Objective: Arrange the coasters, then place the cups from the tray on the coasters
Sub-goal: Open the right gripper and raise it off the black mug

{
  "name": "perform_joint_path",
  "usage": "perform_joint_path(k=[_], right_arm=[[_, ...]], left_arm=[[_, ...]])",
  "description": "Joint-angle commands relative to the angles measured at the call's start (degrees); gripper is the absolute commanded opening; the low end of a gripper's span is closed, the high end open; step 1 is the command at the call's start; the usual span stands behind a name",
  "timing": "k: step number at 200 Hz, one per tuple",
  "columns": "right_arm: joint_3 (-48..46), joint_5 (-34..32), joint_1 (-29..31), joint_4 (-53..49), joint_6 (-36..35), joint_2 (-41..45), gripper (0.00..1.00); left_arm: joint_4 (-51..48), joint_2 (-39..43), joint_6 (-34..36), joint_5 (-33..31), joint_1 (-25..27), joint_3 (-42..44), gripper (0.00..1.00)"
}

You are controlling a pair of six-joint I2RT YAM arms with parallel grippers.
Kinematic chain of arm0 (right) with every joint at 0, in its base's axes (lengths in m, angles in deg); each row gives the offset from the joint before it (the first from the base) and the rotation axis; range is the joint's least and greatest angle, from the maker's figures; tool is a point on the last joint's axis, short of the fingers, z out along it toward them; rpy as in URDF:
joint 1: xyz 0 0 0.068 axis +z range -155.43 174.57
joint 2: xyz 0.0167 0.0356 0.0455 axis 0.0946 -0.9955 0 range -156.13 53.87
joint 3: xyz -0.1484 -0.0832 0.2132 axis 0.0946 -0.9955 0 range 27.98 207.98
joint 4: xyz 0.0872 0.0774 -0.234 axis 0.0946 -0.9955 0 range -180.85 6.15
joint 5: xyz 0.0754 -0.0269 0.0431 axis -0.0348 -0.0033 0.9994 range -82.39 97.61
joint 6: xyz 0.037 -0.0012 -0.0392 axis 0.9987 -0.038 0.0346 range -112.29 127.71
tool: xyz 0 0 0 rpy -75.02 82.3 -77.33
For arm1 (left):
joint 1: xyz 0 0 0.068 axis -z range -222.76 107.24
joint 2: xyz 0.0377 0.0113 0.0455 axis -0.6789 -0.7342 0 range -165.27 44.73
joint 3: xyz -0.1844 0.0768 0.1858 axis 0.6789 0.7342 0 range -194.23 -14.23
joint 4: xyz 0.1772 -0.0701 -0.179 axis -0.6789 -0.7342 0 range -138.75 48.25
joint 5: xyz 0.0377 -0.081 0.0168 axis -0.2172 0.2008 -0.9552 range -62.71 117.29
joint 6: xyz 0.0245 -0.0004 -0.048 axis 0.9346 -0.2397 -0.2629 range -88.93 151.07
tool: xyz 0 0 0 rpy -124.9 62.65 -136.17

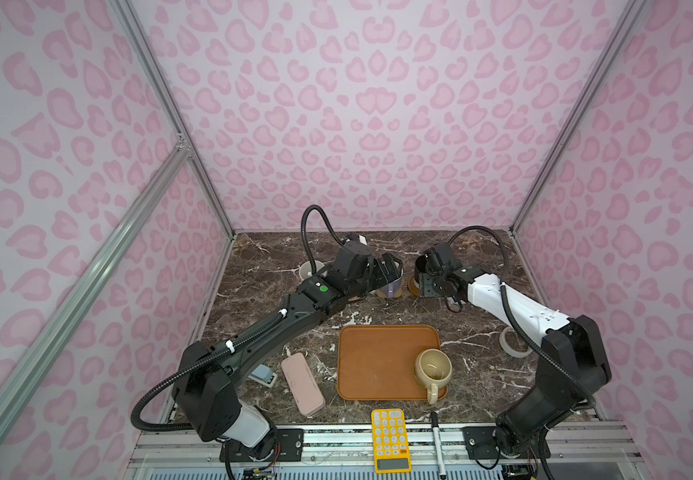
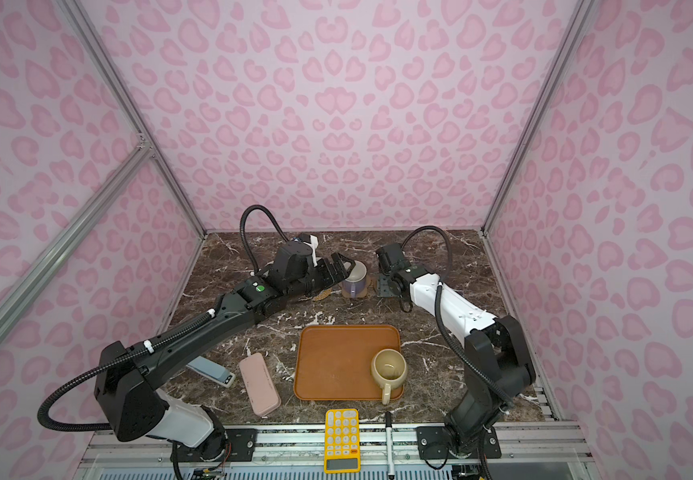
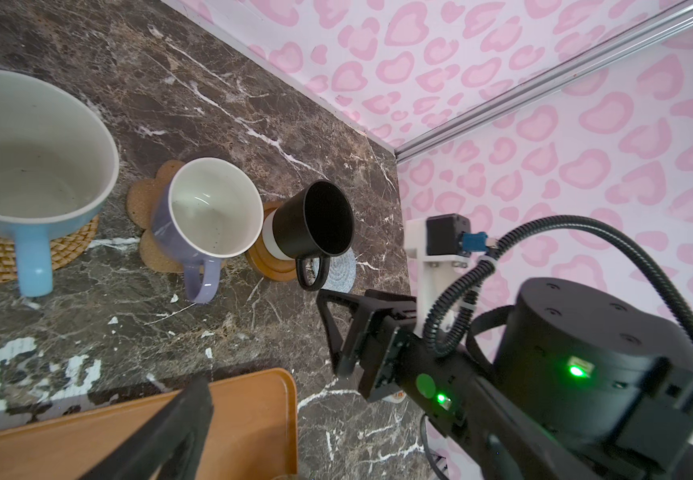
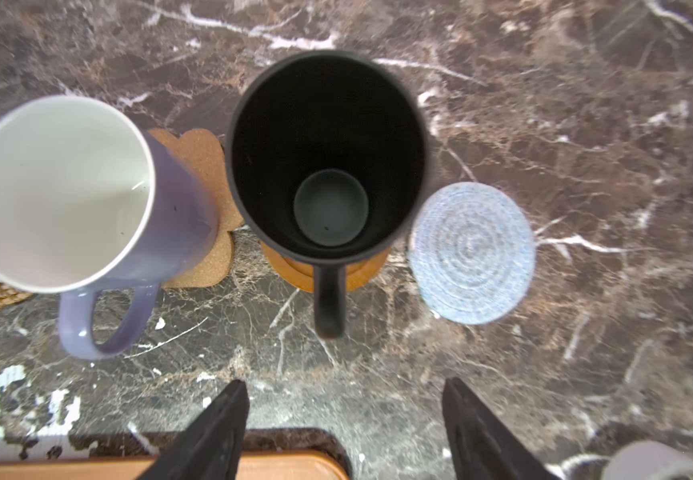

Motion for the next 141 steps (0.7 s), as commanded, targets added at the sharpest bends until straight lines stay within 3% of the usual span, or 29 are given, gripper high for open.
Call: perform_joint_path(k=[1,38,40,42,45,80,91,106,141], right_arm=[[-1.22,-2.49,0.09,-2.52,-1.03,3.11,0.76],[-2.31,-4.0,0.55,-5.43,-2.72,10.44,0.76],[-2.3,-4.04,0.62,-5.71,-2.66,10.85,0.81],[-2.3,-4.0,0.66,-5.88,-2.65,11.26,0.94],[-2.41,-3.92,0.74,-6.07,-2.8,11.91,0.99],[-5.82,-9.79,0.96,-7.15,1.07,18.41,0.99],[-6.6,-5.29,-0.07,-7.96,-2.3,19.71,0.99],[-7.96,-3.21,-1.68,-9.76,0.57,21.15,1.0],[-13.27,3.89,-3.44,-11.36,-0.84,26.51,1.0]], left_arm=[[-1.34,1.43,0.79,0.39,-0.11,-0.67,0.97],[-2.95,3.0,1.24,0.96,-0.09,-0.72,0.97],[-2.96,3.05,1.41,0.96,-0.11,-0.73,0.97],[-3.03,3.23,1.49,0.98,-0.1,-0.75,0.97],[-3.21,3.38,1.61,1.06,-0.09,-0.74,0.97],[-5.17,6.71,3.7,0.88,-0.15,0.34,0.97],[-4.77,8.19,4.3,0.73,-0.14,1.81,0.97],[-4.73,10.11,5.08,-0.03,-0.14,3.97,0.97],[-7.29,13.37,7.57,-0.31,-0.09,7.32,0.97]])
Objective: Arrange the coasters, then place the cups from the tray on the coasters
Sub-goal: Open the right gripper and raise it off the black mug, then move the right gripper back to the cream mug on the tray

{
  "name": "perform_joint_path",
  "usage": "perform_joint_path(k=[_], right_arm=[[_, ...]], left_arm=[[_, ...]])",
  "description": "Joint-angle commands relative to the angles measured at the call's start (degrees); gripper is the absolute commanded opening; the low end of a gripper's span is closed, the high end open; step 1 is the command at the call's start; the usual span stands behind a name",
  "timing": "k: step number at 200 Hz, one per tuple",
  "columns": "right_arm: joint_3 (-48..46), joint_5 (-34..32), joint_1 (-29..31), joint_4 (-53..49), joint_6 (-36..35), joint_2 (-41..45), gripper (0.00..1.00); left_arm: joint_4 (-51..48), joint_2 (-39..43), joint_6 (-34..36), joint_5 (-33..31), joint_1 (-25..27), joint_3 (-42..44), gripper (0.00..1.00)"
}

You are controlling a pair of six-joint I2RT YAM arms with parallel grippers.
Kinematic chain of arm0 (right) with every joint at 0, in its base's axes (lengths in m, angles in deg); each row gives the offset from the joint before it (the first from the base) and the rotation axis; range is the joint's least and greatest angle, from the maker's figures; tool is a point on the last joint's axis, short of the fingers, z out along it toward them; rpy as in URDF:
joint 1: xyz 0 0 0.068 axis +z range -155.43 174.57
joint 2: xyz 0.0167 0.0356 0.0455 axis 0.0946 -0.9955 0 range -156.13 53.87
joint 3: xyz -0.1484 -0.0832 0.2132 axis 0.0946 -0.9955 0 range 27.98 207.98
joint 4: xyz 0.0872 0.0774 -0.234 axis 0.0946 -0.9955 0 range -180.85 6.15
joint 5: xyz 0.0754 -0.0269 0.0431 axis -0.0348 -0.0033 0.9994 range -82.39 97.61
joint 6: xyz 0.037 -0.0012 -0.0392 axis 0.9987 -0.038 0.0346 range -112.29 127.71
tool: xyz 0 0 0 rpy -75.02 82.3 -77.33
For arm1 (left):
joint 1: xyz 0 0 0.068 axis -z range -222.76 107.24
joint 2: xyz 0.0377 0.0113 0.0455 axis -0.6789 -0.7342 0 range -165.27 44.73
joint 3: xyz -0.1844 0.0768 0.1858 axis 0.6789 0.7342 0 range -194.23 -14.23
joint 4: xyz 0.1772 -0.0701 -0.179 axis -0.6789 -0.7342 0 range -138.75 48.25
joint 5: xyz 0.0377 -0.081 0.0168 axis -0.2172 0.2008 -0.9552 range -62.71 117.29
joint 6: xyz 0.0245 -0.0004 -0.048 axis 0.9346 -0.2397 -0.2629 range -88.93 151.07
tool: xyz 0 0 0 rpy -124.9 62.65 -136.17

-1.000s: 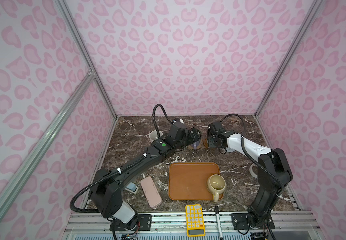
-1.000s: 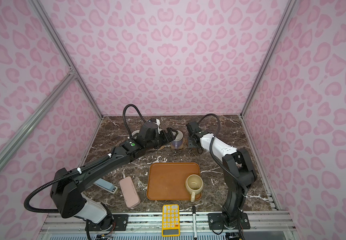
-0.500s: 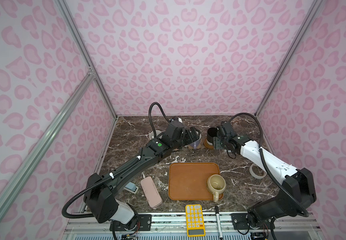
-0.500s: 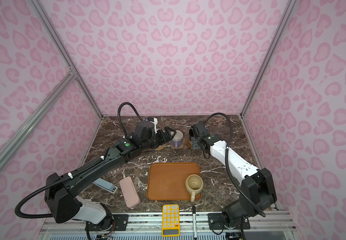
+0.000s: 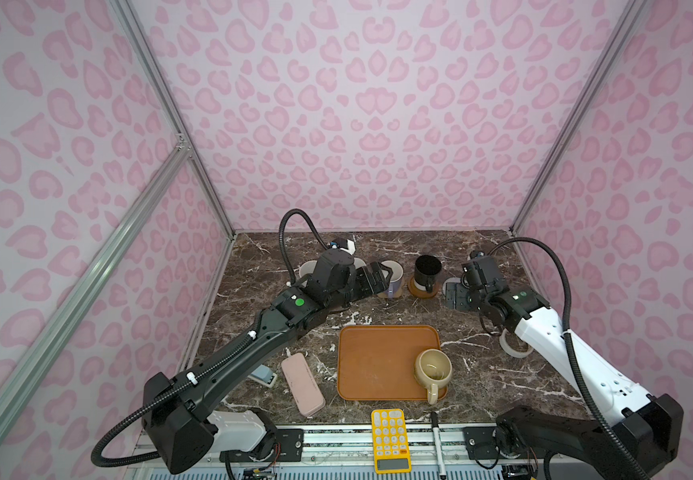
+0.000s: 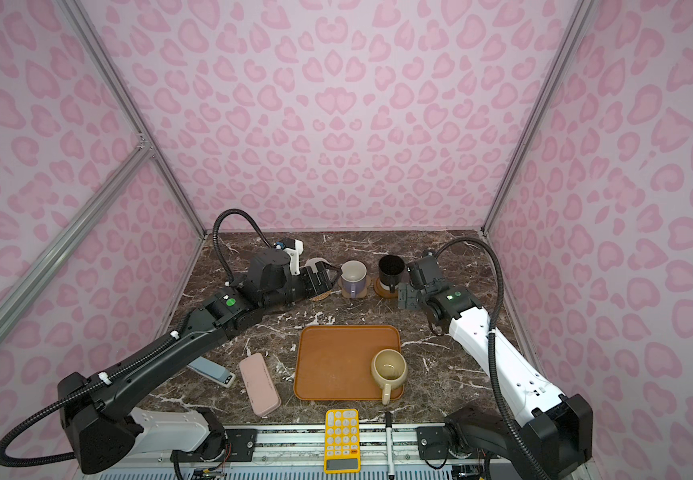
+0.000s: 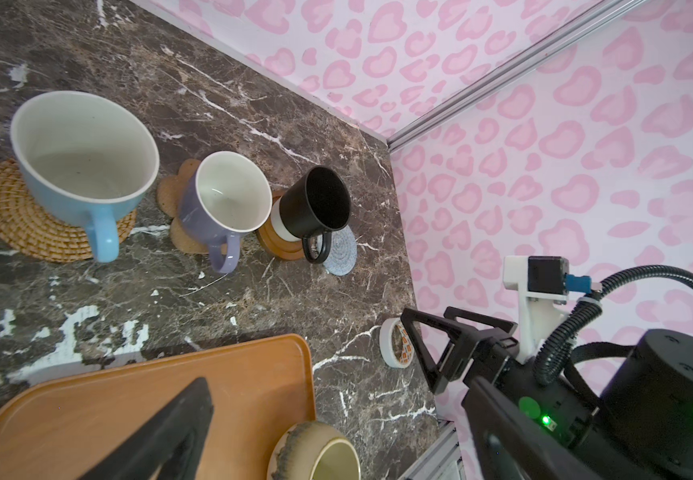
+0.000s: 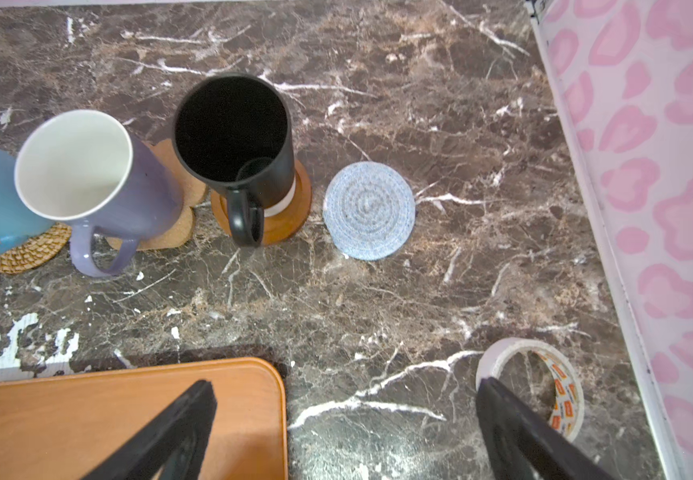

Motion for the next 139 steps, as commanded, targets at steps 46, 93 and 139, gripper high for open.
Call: perform_joint_path(k=[46,93,139], right_arm=[[-11.63,10.76,1.8,-4.78,5.93,13.56,1.0],[-17.54,7.07,12.87,-8.39,14.67,21.45,1.0],[-21.4,4.36,26.08,-9.91,28.52,25.84,0.99]], left_arm=[[-5.57,3.96,3.15,2.13,-0.12,4.63,0.97],[-6.42,5.1,1.48,5.9,0.17,8.98,0.97],[-8.31,6.13,-1.22,5.77,1.7,11.96,0.97]])
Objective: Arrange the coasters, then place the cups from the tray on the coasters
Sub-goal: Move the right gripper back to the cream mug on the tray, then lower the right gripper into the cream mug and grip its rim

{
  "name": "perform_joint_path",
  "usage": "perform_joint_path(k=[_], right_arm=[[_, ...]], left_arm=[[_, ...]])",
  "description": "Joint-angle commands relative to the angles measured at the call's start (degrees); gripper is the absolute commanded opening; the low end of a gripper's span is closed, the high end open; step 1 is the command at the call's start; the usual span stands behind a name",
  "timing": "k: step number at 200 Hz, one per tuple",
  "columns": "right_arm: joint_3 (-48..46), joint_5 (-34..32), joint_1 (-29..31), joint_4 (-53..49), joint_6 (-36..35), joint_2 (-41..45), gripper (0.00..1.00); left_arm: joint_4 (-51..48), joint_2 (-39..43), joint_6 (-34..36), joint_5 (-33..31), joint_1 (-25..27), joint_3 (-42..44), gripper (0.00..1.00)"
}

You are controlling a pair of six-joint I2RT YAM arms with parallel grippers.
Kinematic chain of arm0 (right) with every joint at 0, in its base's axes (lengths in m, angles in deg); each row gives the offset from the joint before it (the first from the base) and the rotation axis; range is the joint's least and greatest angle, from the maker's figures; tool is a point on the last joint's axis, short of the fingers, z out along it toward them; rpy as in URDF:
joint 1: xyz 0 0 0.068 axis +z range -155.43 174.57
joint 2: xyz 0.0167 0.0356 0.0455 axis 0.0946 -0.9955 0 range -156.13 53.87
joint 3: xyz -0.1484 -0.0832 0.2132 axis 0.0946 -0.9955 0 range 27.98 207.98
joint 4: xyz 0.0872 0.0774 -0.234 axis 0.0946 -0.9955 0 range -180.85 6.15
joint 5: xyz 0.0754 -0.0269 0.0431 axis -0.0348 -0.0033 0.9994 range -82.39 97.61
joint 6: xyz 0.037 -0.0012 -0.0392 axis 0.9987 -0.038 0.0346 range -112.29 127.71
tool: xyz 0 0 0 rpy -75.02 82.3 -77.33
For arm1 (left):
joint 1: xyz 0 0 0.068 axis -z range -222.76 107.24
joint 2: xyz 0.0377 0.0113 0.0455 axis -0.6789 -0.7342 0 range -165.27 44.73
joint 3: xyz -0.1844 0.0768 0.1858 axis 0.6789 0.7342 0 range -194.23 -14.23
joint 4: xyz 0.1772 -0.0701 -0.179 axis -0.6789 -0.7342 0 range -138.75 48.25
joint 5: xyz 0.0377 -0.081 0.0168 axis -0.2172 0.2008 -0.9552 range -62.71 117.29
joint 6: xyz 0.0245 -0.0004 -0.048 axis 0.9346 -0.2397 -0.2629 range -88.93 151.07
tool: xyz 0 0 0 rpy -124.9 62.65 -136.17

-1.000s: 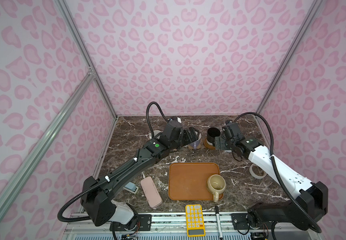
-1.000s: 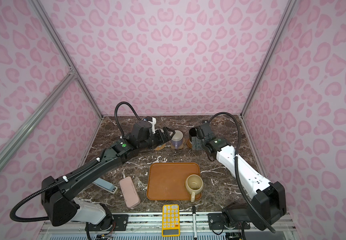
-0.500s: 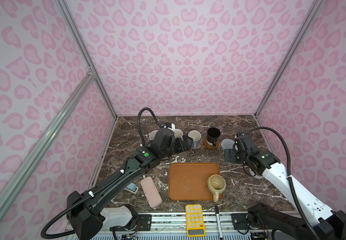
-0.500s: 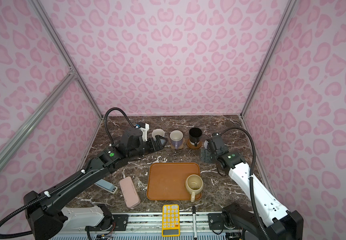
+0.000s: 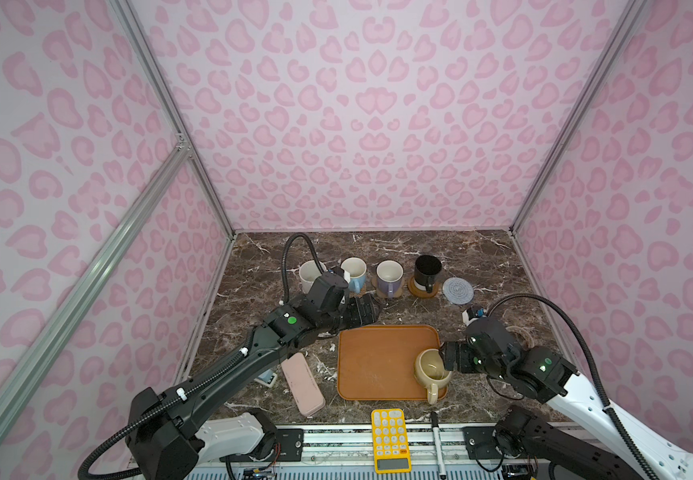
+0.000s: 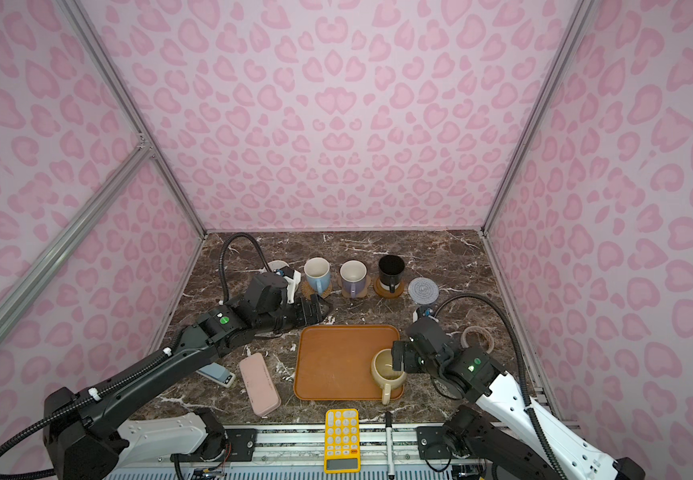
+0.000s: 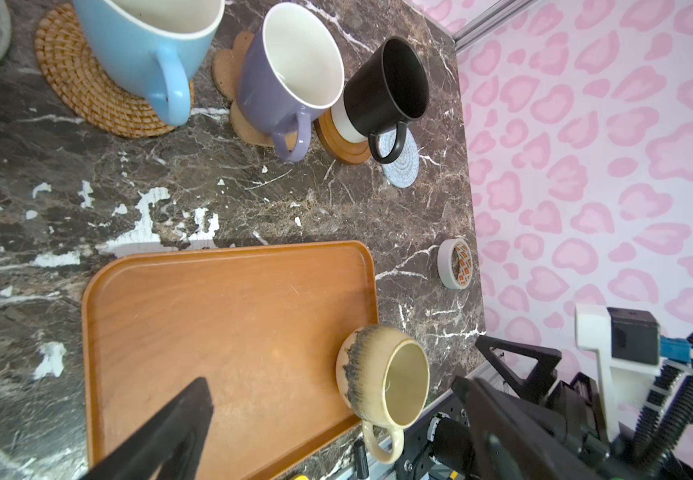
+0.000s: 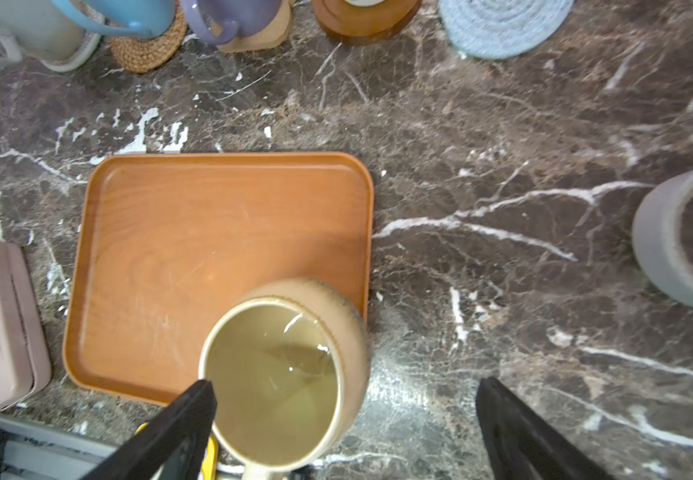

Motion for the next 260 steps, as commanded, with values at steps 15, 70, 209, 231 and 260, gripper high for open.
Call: perform_joint_path(k=[15,70,209,231,260], right_arm=[[-2.26,-4.57,8.91,-2.95,13.58,0.41,0.99],[-3.16,-8.17,19.46,-3.32,19.0,-3.47,1.0],[-6.71,-3.83,24.91,5.02,18.29,-14.89,0.78],[-6.61,-3.07,24.68,5.79,17.7,-16.14,0.66],[-6.61,-2.44,24.55,6.44,17.15,-16.98,0.53]], left_arm=[[-0.89,0.29,-2.49,0.34,2.28,2.01,0.97],[1.0,-0.56,-6.4,-0.66,7.74,4.74,0.97],[5.65,-2.18,-13.42,-1.68,15.64,10.86,0.97],[6.23,-2.44,-14.19,-1.89,16.18,11.38,0.97],[5.73,-2.84,-13.98,-2.3,16.63,10.79,0.97]])
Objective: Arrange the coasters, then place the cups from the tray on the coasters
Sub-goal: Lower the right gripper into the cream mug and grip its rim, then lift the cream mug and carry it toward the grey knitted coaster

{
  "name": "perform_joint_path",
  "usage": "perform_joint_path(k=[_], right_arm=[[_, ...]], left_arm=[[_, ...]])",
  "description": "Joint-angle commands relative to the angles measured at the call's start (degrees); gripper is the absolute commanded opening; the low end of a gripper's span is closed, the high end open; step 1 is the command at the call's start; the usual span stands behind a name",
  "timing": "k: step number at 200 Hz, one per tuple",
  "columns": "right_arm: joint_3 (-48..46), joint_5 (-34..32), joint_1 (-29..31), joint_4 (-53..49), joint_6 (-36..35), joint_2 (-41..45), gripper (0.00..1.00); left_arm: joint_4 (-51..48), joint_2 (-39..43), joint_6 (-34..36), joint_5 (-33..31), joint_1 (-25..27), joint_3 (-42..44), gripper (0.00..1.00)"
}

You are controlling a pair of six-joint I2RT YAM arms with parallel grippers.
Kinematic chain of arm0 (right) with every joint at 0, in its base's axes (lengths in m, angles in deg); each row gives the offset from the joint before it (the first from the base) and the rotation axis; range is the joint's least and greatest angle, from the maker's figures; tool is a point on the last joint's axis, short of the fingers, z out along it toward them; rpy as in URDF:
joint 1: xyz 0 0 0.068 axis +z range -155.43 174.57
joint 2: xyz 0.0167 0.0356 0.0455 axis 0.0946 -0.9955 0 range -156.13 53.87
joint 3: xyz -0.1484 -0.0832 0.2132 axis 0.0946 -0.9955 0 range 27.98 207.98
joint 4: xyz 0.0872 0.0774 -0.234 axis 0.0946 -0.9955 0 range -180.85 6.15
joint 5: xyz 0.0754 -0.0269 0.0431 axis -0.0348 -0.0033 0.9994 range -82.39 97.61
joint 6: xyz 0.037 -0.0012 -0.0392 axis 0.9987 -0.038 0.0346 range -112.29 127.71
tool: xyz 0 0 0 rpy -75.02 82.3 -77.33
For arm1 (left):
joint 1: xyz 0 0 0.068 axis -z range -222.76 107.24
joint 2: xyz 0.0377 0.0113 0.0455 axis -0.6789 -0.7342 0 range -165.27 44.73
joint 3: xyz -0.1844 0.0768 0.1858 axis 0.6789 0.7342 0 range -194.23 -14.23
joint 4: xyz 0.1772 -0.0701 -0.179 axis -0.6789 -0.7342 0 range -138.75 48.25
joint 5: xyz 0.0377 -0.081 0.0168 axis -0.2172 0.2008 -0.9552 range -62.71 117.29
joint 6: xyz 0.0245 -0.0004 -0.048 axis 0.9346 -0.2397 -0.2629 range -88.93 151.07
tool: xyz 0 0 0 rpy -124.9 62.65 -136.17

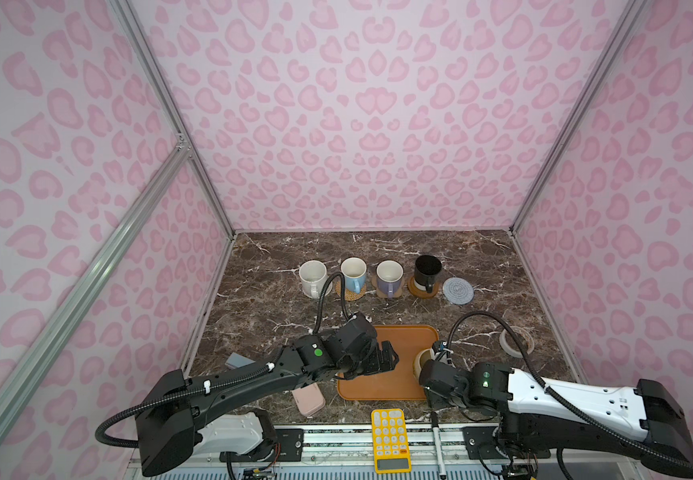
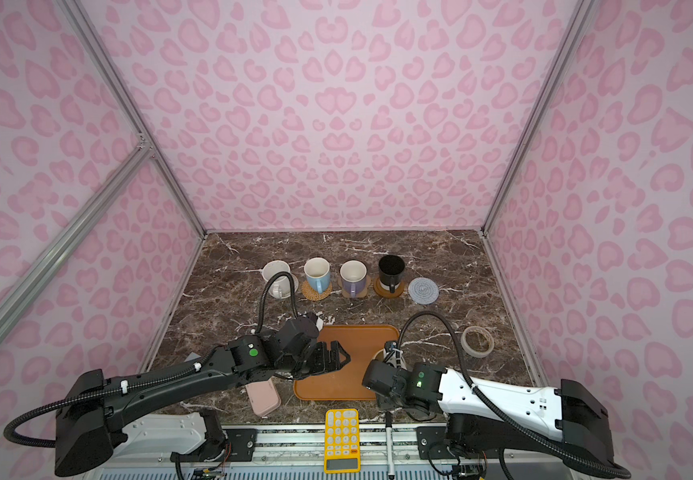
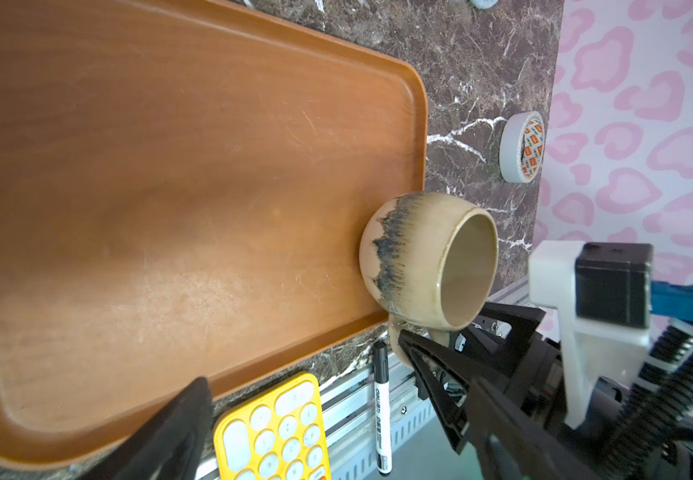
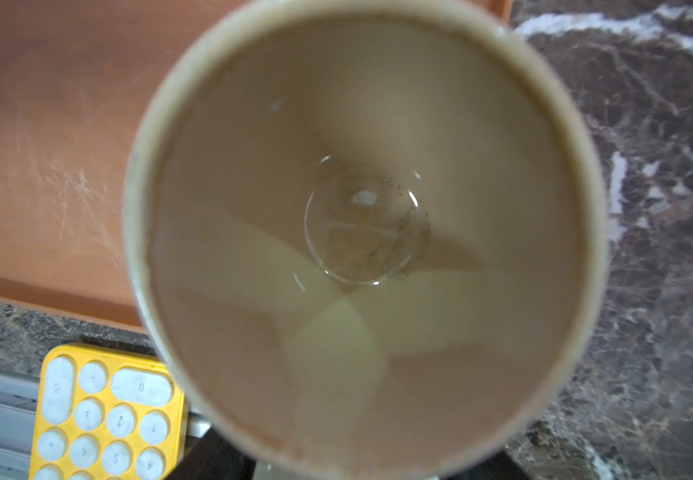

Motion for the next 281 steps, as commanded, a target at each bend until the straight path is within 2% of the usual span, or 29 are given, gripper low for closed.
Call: perform_joint_path(k=[1,75,137,185,248,281], right_arm=[[-0.21,0.58,-0.11,1.75,-1.21,-0.92,0.53],[-0.05,1.21,-0.55,1.03,-1.34,-1.49,0.27],[0.0,2.01,-0.72,1.49,-2.06,-1.75,0.0],[0.61,1.65,-0.73,0.44,-2.23,-1.5,0.0],[0.37,-1.11,-0.9,-0.55,-1.52,3.07,0.0],[1.76,-5.42,-0.98,-1.73,-2.14,6.24,0.0]], left_arm=[[1.41,-0.5,-0.61,-1.18,0.41,-0.37,0.97],[1.3,-1.13,-0.71,-1.3,0.57,-0.95,0.97],[0.95,-1.2,-0.76,-1.74,0.85,-1.18,0.97],[1.0,-2.01,-0.63,-1.47,1.02,-1.85,0.97],[-0.74,-0.87,0.86,-3.42,1.03,-3.66,0.97],[-0.83,-1.4,1.58,-3.32,1.02,-4.51,0.97]])
